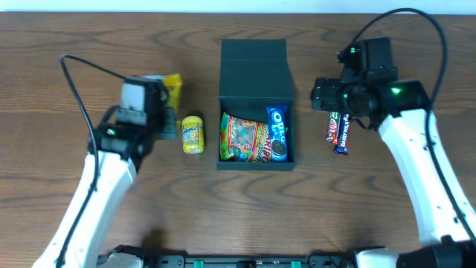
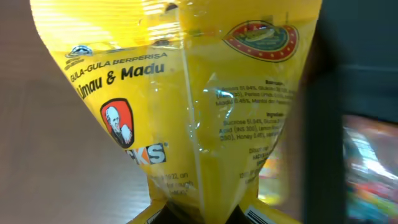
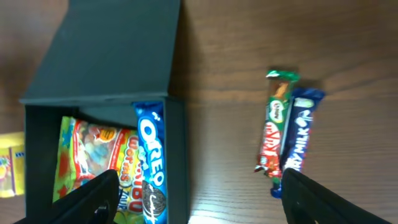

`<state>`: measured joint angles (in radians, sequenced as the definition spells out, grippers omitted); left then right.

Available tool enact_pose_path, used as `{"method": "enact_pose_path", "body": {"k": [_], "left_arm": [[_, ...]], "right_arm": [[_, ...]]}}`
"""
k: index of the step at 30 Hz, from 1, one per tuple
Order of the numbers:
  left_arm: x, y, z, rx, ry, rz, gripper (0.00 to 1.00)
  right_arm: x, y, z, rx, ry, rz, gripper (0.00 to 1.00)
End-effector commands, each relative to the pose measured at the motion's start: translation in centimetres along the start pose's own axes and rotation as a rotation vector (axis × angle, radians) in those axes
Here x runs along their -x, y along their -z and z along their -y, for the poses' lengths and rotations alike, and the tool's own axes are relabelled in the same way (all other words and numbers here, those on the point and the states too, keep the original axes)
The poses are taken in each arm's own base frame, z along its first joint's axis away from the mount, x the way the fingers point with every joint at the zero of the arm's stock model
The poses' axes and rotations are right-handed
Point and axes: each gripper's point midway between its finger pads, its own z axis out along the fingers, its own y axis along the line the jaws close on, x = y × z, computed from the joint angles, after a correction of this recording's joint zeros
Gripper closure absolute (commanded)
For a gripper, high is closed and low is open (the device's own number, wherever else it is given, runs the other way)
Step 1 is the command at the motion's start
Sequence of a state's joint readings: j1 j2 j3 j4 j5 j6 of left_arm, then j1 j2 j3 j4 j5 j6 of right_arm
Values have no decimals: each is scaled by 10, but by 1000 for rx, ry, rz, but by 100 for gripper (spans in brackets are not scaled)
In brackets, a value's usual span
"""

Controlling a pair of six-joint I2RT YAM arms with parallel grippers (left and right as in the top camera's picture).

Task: Pack container
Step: 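Grasp the yellow candy bag with the left gripper, drop into box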

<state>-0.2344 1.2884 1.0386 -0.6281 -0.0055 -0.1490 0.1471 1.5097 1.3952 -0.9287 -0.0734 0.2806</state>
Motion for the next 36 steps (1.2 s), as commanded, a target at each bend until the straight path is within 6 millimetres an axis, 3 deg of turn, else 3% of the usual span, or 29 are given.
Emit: {"method": "enact_pose_path", "body": {"k": [1,7,9,16,20,21,22,23,28,33,34,36], "left_arm": [[0,8,40,-73,9,21,94],[-12,2,122,-219,-25,30,94],[-20,-6,139,-240,-8,7,94],[-57,-49,157,-197,76,-141,95],[-63,-56,156,-185,88,-162,94],[-63,-56,158,-193,88,-165,80],[-62,-55,160,-203,88,-166,58],[-62,-55,161,-211,89,-164,50],[-53,-48,171,-262,34,-138,42],[-32,-28,168,-256,0,-75,42],[-26,-24,166,-250,-5,-52,46],[-21,-20,167,-254,-23,-28,84]], "right_arm": [[3,8,10,-15,-5,17,17],[-4,8,13,-24,-10,-9,17],[-5,8,13,-25,-11,-14,17],[-11,8,15,-32,-12,-39,17],[-12,8,15,-33,-12,-42,17],[-12,8,15,-33,-12,-42,16],[-12,8,15,-33,-12,-42,16],[-12,8,15,-33,-12,-42,16],[-12,8,15,-33,-12,-42,16],[-13,8,15,-34,-2,-49,16],[-13,8,15,-34,-2,-50,16],[-13,8,15,-34,-2,-49,16]]}}
